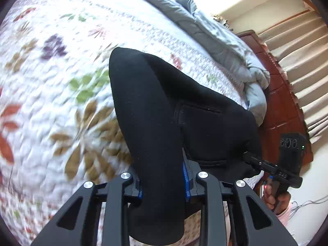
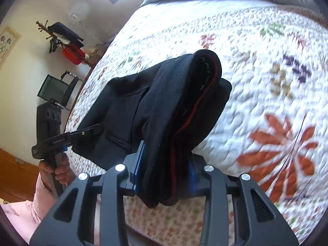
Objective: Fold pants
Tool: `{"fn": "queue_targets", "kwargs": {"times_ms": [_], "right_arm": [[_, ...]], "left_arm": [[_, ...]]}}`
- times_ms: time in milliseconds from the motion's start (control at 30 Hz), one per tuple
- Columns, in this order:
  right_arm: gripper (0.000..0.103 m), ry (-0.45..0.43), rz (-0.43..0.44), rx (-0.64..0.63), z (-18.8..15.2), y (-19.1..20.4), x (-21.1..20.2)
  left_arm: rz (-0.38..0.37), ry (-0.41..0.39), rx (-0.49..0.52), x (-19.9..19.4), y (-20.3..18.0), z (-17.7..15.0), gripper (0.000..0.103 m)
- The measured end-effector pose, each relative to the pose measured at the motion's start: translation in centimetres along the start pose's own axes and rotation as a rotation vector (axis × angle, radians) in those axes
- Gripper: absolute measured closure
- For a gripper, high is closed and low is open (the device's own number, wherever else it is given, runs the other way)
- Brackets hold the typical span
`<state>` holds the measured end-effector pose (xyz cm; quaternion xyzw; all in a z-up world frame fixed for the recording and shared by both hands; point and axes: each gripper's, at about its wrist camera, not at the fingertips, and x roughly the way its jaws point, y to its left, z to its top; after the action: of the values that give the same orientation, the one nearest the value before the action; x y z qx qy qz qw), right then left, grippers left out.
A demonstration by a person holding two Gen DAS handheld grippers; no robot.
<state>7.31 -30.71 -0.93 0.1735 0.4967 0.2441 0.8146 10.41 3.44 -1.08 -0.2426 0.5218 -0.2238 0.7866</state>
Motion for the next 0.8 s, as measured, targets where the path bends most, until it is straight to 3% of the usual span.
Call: {"fn": "queue_targets", "kwargs": {"times_ms": [133,333,533,767,800], "right_arm": [[0.068,-0.015,-0.026,-0.004,4.0,-1.9,0.7],[0.068,0.003,-0.028,0.031,8.6,-5.5,4.8],[0.065,0.063,0.006,0.093,8.0,-10.1,8.9],[0.051,0.07,0.012,0.122,6.3,-11.7,10.1],[0.042,0.07,-0.004,0.12,6.2,-11.4,10.0]], "left_arm": [[0.028,-0.029,0.035,1.7,-1.5,3.6,0.075],[0.066,-0.024,0.042,5.3,-0.5,7.2,0.075],[0.091,0.025,0.073,8.7,1.3,7.2,0.071],[0.107,0.047,0.078,10.0,2.5,5.9,0.06],[0.102,0.043,0.069,9.9,2.7,5.7,0.058]]}}
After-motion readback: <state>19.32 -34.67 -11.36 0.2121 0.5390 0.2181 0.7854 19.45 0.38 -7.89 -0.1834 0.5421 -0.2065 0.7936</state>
